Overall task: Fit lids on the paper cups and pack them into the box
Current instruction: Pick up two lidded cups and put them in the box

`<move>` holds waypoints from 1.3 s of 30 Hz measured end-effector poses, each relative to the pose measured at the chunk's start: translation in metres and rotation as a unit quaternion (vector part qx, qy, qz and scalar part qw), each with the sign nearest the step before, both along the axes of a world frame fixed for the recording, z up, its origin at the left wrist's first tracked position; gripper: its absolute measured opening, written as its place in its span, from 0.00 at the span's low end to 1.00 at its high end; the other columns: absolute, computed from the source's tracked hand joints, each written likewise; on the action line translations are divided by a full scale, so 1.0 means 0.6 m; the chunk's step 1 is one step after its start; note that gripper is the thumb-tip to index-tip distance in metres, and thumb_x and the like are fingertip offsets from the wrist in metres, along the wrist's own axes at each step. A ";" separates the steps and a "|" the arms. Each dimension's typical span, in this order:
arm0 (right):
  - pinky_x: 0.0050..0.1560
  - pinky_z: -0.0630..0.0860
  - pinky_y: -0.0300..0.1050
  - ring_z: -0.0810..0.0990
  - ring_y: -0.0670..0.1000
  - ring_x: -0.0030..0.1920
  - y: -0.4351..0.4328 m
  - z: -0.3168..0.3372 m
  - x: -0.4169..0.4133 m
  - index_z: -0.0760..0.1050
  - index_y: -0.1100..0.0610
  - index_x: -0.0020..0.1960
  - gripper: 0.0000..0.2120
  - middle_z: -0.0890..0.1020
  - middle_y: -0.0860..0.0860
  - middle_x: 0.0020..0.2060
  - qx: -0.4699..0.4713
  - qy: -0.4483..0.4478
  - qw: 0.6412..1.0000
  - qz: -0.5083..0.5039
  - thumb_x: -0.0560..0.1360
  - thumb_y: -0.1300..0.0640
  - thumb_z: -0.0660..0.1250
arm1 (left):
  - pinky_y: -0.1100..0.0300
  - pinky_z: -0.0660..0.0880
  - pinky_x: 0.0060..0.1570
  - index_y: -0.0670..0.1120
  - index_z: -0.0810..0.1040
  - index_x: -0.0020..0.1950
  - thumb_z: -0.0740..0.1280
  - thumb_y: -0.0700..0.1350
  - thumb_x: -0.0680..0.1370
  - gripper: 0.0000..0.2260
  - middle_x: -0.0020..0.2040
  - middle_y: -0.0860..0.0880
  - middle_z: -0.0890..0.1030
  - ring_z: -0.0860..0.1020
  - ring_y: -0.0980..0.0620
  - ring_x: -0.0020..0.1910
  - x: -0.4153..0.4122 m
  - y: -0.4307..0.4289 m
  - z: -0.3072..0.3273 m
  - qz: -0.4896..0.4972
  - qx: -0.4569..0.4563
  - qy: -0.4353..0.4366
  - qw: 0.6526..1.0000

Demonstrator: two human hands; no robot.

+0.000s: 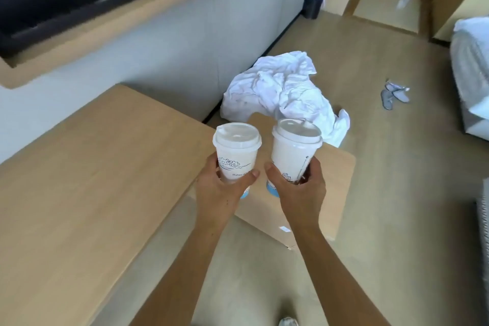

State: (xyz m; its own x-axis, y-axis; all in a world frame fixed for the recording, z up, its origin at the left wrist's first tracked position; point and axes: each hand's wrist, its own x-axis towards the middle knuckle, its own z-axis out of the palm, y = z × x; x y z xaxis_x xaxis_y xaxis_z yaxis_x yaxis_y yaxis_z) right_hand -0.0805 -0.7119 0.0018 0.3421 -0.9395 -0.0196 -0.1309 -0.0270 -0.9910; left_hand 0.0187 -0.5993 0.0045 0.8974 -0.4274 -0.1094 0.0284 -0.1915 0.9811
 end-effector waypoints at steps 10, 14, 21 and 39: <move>0.42 0.76 0.34 0.82 0.48 0.50 -0.243 -0.188 -0.212 0.71 0.40 0.54 0.28 0.82 0.46 0.51 0.044 0.097 0.990 -0.098 0.63 0.51 0.85 | 0.67 0.78 0.48 0.56 0.78 0.64 0.84 0.50 0.65 0.29 0.54 0.60 0.85 0.82 0.64 0.51 -0.139 -0.276 -0.197 -0.087 0.053 0.020 0.995; 0.42 0.75 0.28 0.81 0.43 0.54 -0.317 -0.283 -0.248 0.73 0.43 0.60 0.32 0.82 0.42 0.53 0.058 0.115 0.986 -0.102 0.64 0.53 0.86 | 0.58 0.81 0.54 0.56 0.78 0.65 0.84 0.49 0.65 0.30 0.54 0.61 0.85 0.82 0.59 0.54 -0.163 -0.354 -0.295 -0.108 0.073 0.033 0.991; 0.49 0.74 0.29 0.81 0.37 0.51 -0.380 -0.443 -0.244 0.68 0.39 0.61 0.37 0.82 0.37 0.51 0.053 0.148 0.983 -0.092 0.63 0.57 0.86 | 0.48 0.79 0.64 0.54 0.77 0.68 0.86 0.43 0.63 0.36 0.59 0.55 0.85 0.83 0.53 0.60 -0.160 -0.423 -0.448 -0.106 0.045 0.044 0.992; 0.46 0.69 0.19 0.82 0.47 0.56 -0.399 -0.605 -0.215 0.71 0.51 0.70 0.43 0.83 0.44 0.58 0.096 0.199 0.974 -0.052 0.59 0.38 0.79 | 0.42 0.81 0.59 0.46 0.80 0.64 0.82 0.32 0.67 0.28 0.54 0.48 0.87 0.85 0.45 0.56 -0.141 -0.444 -0.586 -0.109 0.006 0.080 0.991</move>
